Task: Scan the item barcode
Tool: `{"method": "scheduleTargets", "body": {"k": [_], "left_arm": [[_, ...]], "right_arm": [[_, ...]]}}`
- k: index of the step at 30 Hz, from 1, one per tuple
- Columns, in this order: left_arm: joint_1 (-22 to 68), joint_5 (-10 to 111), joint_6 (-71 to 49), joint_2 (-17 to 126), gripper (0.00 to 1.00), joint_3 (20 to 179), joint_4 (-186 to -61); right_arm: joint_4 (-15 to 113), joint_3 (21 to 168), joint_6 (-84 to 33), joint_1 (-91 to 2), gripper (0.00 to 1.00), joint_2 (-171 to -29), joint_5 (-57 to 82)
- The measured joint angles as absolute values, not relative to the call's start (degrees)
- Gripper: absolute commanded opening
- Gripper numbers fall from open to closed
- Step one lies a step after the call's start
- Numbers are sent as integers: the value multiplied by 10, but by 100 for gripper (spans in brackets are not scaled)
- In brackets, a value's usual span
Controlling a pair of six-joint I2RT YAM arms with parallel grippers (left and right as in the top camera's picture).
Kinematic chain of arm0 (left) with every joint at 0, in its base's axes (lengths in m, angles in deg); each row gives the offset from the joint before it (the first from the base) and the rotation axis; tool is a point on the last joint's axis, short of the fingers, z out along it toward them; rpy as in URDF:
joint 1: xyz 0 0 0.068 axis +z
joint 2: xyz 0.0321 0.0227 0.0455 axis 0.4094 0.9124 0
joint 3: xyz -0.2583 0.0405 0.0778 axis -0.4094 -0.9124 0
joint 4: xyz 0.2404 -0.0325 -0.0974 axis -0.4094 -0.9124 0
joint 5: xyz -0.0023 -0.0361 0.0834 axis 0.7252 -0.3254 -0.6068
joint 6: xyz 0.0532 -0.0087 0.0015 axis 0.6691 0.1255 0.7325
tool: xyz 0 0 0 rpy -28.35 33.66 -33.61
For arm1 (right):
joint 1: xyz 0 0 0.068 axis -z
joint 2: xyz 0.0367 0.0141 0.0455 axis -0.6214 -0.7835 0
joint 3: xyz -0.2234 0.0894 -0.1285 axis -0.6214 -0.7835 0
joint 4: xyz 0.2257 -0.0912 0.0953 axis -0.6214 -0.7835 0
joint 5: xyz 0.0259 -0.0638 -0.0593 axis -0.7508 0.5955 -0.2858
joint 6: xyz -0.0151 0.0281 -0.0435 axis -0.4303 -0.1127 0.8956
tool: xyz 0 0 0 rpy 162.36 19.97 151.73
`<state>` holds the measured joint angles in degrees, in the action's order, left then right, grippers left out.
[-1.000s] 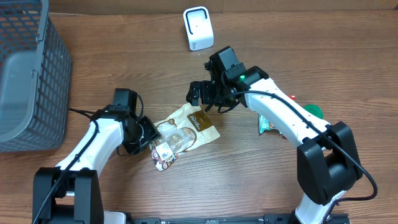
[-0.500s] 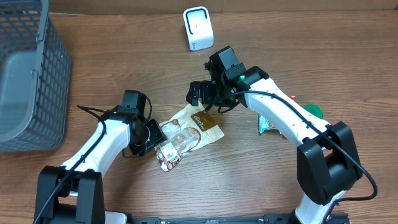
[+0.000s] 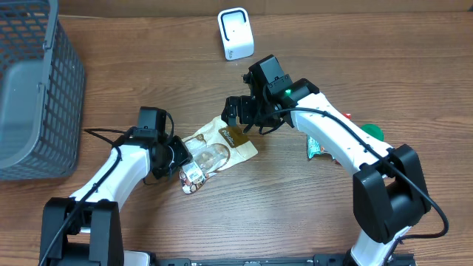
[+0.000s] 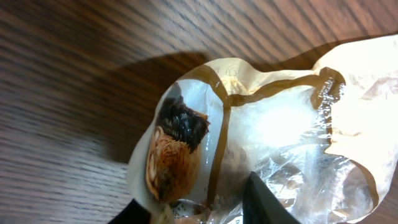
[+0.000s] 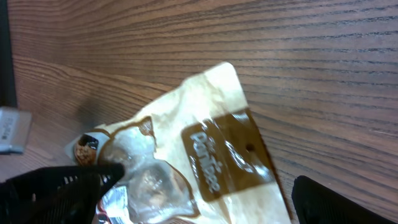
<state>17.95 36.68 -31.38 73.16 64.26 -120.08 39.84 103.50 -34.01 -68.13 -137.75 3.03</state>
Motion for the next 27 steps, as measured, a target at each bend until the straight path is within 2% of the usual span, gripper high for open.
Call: {"method": "scheduleTargets", "body": {"k": [4, 6, 7, 8, 11, 14, 17, 18, 20, 27], "left_arm": [[179, 358, -283, 732, 47, 659, -1204], [179, 357, -254, 732, 60, 677, -1207], [179, 358, -244, 732, 73, 686, -1212], [179, 360, -225, 732, 76, 699, -1220], [179, 360, -208, 732, 77, 717, -1238], [179, 354, -198, 732, 76, 720, -1262], [179, 333, -197, 732, 69, 720, -1278], [179, 319, -197, 732, 67, 720, -1277], [179, 306, -195, 733, 67, 720, -1277], [179, 290, -195, 740, 69, 720, -1277]], "right_arm": [[398, 1035, -340, -681, 100, -1378, 31], [405, 1035, -341, -681, 100, -1378, 30], [416, 1035, -341, -681, 100, -1378, 31], [421, 1035, -341, -681, 100, -1378, 30], [422, 1035, -340, -682, 88, -1378, 25], [418, 1034, -343, -689, 87, -1378, 39], [422, 1024, -342, -704, 86, -1380, 60], [422, 1021, -342, -716, 82, -1390, 67], [421, 1019, -343, -723, 80, -1403, 77], [407, 1015, -342, -729, 80, -1414, 107]]}}
